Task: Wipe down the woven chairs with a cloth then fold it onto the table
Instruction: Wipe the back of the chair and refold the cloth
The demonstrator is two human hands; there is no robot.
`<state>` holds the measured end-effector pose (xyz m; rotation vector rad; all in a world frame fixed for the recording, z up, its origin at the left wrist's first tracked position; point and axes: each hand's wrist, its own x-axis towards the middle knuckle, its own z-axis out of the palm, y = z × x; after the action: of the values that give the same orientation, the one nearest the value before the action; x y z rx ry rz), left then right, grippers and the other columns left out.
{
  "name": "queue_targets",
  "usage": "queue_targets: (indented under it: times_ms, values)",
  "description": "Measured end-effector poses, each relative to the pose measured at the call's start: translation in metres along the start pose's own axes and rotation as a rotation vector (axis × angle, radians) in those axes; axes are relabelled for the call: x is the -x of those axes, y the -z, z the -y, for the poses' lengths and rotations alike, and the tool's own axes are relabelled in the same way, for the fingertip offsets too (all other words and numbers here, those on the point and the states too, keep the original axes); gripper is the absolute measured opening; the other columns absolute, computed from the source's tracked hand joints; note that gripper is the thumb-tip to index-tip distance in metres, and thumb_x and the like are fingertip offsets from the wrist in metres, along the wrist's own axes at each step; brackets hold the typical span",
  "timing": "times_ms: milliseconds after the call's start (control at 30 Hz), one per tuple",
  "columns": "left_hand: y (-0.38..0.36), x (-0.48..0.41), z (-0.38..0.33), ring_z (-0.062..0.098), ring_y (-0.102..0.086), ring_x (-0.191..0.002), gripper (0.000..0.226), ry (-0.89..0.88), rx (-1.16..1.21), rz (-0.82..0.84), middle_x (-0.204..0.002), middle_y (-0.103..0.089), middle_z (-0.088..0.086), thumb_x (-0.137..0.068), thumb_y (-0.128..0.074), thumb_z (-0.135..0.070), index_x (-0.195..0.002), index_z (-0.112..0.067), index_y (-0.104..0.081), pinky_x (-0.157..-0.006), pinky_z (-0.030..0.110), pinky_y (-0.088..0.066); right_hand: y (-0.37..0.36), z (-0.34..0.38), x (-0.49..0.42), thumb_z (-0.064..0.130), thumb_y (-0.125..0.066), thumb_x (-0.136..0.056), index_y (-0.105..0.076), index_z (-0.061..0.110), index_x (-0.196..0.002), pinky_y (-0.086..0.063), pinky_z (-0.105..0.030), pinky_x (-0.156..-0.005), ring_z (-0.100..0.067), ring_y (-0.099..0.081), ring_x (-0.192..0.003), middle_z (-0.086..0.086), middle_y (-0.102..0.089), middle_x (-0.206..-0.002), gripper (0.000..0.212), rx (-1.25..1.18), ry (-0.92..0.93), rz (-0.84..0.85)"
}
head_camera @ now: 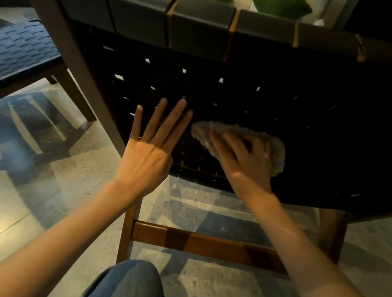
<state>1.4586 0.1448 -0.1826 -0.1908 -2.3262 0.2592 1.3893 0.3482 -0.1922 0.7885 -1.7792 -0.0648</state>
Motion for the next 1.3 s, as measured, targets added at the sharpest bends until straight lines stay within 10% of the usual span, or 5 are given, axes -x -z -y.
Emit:
queue_targets:
  times_ms: [367, 533, 700, 833, 1300]
  values:
    - [-0.002, 0.006, 0.004, 0.03, -0.003, -0.144, 0.087, -0.024, -0.009, 0.035, -0.157, -0.001, 0.005, -0.08, -0.064, -0.01, -0.151, -0.014, -0.015, -0.114, 0.058, -0.005, -0.043, 0.043, 0.047, -0.002, -0.079, -0.058, -0.075, 0.019, -0.1, -0.058, -0.039, -0.064, -0.035, -0.067, -0.077, -0.004, -0.072, -0.1, 0.047, -0.1, -0.07, 0.599]
    - [0.01, 0.014, 0.008, 0.024, -0.001, -0.145, 0.084, 0.01, -0.01, 0.04, -0.158, -0.006, 0.005, -0.079, -0.063, -0.009, -0.151, -0.013, -0.018, -0.113, 0.057, 0.002, -0.013, 0.044, 0.031, -0.006, -0.04, -0.088, -0.031, 0.02, -0.146, -0.037, -0.049, -0.102, -0.041, -0.035, -0.127, -0.011, -0.032, -0.147, 0.064, -0.161, -0.012, 0.867]
    - [0.023, 0.021, 0.023, 0.024, -0.001, -0.145, 0.087, 0.053, -0.034, 0.025, -0.157, -0.007, 0.009, -0.077, -0.068, -0.012, -0.15, -0.011, -0.022, -0.113, 0.052, 0.009, 0.047, 0.041, -0.014, -0.001, -0.052, -0.089, -0.069, 0.01, -0.113, -0.054, -0.032, -0.051, -0.033, -0.056, -0.083, -0.012, -0.059, -0.111, 0.031, -0.265, 0.018, 0.153]
    - [0.03, 0.025, 0.03, 0.026, 0.002, -0.145, 0.084, 0.109, -0.028, 0.054, -0.157, -0.006, 0.014, -0.081, -0.063, -0.02, -0.151, -0.012, -0.017, -0.114, 0.048, 0.014, 0.062, 0.022, -0.059, 0.006, -0.06, -0.093, -0.068, 0.01, -0.117, -0.043, -0.034, -0.063, -0.026, -0.042, -0.087, -0.007, -0.047, -0.111, 0.025, -0.104, 0.055, -0.211]
    - [0.021, 0.026, 0.049, 0.026, 0.007, -0.144, 0.081, 0.092, -0.07, 0.054, -0.157, -0.007, 0.018, -0.082, -0.065, -0.02, -0.15, -0.011, -0.022, -0.116, 0.048, 0.01, -0.008, 0.049, -0.042, -0.001, -0.041, -0.09, -0.052, 0.015, -0.132, -0.053, -0.037, -0.071, -0.033, -0.04, -0.092, -0.009, -0.037, -0.121, 0.047, -0.072, -0.003, -0.036]
